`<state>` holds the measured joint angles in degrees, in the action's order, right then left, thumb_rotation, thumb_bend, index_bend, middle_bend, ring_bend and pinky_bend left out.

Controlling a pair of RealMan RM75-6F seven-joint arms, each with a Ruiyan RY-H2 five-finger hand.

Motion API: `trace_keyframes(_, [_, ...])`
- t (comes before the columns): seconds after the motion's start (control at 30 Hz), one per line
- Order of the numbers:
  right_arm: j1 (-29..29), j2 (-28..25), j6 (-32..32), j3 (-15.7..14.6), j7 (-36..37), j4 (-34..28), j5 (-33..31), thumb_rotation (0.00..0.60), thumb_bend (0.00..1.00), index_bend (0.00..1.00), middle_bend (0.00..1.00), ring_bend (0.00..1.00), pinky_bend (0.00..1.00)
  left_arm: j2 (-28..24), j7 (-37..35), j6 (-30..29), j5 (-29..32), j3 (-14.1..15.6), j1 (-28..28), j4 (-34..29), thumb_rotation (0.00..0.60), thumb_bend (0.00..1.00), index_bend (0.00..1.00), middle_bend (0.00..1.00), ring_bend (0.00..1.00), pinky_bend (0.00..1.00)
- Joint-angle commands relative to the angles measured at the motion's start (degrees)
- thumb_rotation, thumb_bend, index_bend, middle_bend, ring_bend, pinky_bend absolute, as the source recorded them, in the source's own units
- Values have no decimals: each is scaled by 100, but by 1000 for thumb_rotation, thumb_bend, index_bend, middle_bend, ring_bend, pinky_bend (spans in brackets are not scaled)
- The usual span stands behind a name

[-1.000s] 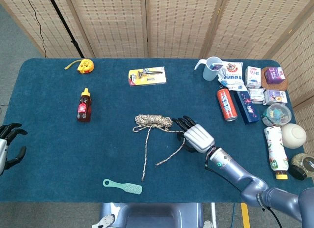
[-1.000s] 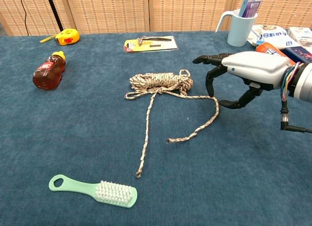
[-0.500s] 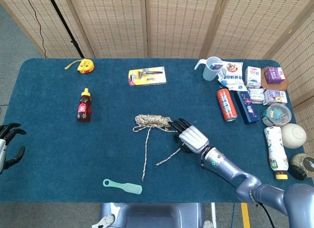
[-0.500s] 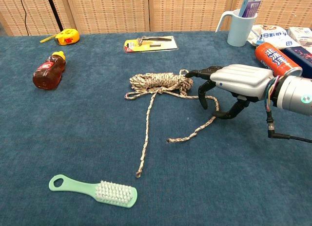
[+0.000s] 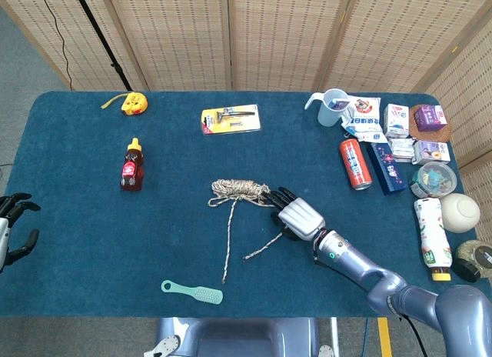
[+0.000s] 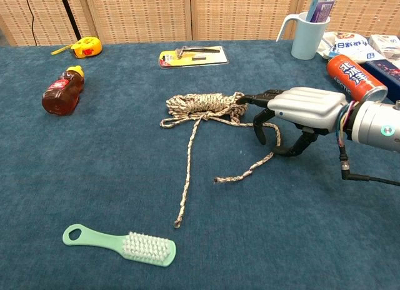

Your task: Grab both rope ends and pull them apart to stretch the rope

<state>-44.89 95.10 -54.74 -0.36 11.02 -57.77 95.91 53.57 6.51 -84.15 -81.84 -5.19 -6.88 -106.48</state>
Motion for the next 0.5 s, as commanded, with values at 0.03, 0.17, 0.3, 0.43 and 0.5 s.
trace_keyframes(0.03, [-3,-36,28,-50,-17,35,1,600,416,478,7,0,0,6,16,1,-6,-4,-9,-6,600,357,375,261,230,0])
trace_keyframes(0.17, [-16,-68,49,-118,-22,46,17,600,417,478,8,0,0,16,48,3,-4,-5,-19,-26,600,357,375,261,230,0])
trace_keyframes(0.3, [-20,-86,38,-164,-22,39,27,600,416,478,9,0,0,21,74,-4,-5,-10,-25,-50,600,357,375,261,229,0])
trace_keyframes(0.43, [-36,-78,17,-166,-19,39,14,600,416,480,11,0,0,20,97,-20,-10,-16,-29,-72,600,358,375,261,229,0])
trace_keyframes(0.5, [-61,-56,35,-163,-13,53,2,600,416,484,16,0,0,18,99,-24,-12,-16,-29,-74,600,358,375,261,229,0])
